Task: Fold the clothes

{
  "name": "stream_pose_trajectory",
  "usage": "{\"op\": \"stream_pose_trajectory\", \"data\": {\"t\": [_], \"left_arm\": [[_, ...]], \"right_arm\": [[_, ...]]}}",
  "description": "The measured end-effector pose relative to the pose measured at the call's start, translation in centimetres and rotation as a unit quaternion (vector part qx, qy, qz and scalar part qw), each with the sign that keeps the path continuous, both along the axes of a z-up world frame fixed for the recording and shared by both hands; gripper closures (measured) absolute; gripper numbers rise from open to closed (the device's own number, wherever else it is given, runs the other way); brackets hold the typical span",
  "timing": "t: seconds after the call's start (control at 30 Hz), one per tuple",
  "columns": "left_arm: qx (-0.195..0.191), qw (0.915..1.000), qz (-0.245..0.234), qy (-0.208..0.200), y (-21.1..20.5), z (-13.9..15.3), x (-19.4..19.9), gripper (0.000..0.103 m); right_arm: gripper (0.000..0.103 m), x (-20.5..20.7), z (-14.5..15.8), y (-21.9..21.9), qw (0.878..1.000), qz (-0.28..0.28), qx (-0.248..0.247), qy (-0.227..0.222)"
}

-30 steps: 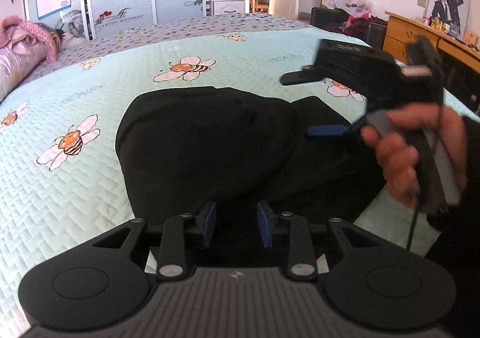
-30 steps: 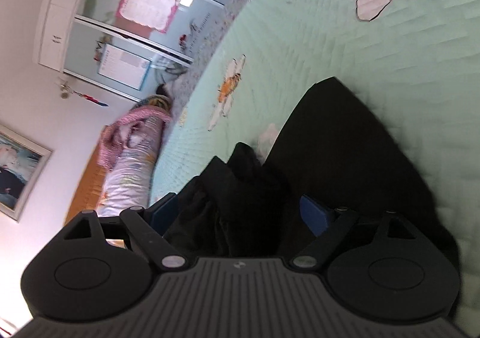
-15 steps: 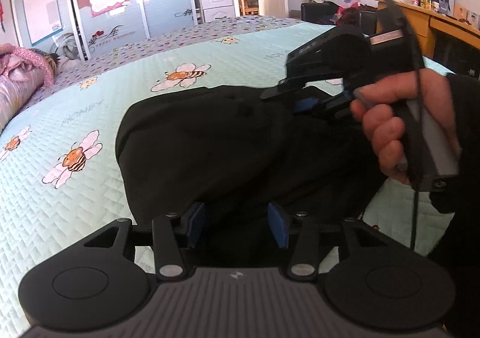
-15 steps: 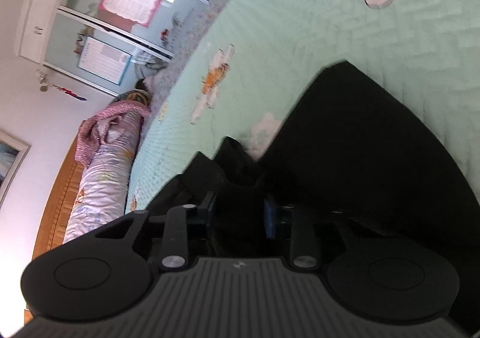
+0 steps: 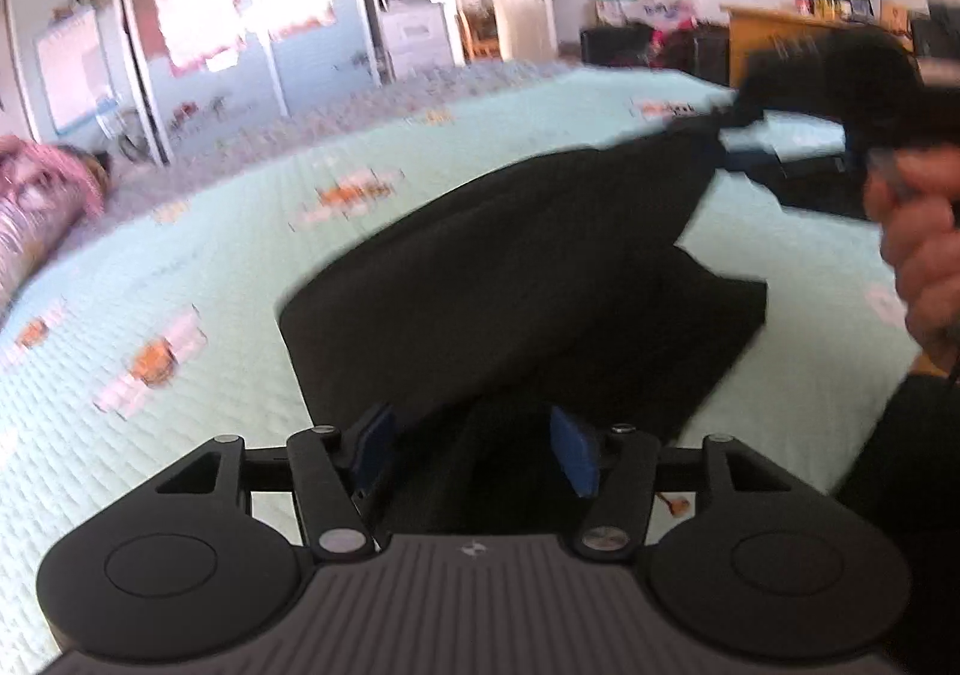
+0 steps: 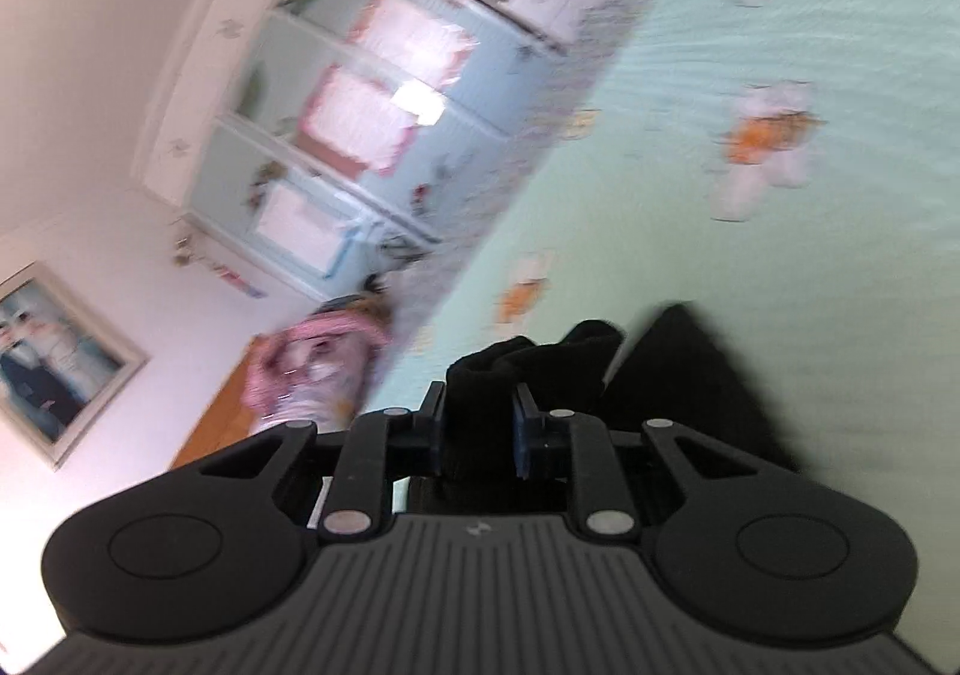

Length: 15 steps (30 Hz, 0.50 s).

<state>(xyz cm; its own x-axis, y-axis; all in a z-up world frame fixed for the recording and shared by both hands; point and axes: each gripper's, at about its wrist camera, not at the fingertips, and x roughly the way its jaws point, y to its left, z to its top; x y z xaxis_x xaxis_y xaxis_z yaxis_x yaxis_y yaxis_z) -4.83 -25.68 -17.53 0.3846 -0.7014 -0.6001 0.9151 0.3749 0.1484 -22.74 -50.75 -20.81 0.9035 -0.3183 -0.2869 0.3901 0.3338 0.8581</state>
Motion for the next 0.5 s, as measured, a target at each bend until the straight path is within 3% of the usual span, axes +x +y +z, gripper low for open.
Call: {"op": "stream_pose_trajectory", "data": {"t": [0.1,0.17,0.27,0.37,0.5], "left_arm": [[0.011,0.9999,-0.005,0.004,-0.4,-0.5,-0.4,0.043],[0.010,0.9999,-0.005,0.002,-0.4,-0.2,-0.6,0.043],[0.002,1.0000,-0.003,0.002,-0.1,0.6,-0.5,0.043],[0.001,0.9999,-0.009,-0.007,0.1,1.0,-0.5,0.042],[0.012,0.9995,-0.025,-0.013,-0.1,0.8,-0.6,0.041]], "right_arm": [[0.080,-1.8,-4.4,-0.9,0.998,-0.019,0.050,0.033],[0.079,-1.7,-6.0,-0.7,0.997,-0.022,0.074,0.024],[0.069,-1.6,-5.3,-0.7,0.997,-0.016,0.070,0.013],[0.061,-2.0,-3.7,-0.6,0.999,-0.023,0.038,0.015],[0.059,-2.8,-0.5,-1.3,0.998,-0.029,-0.049,0.034]]}}
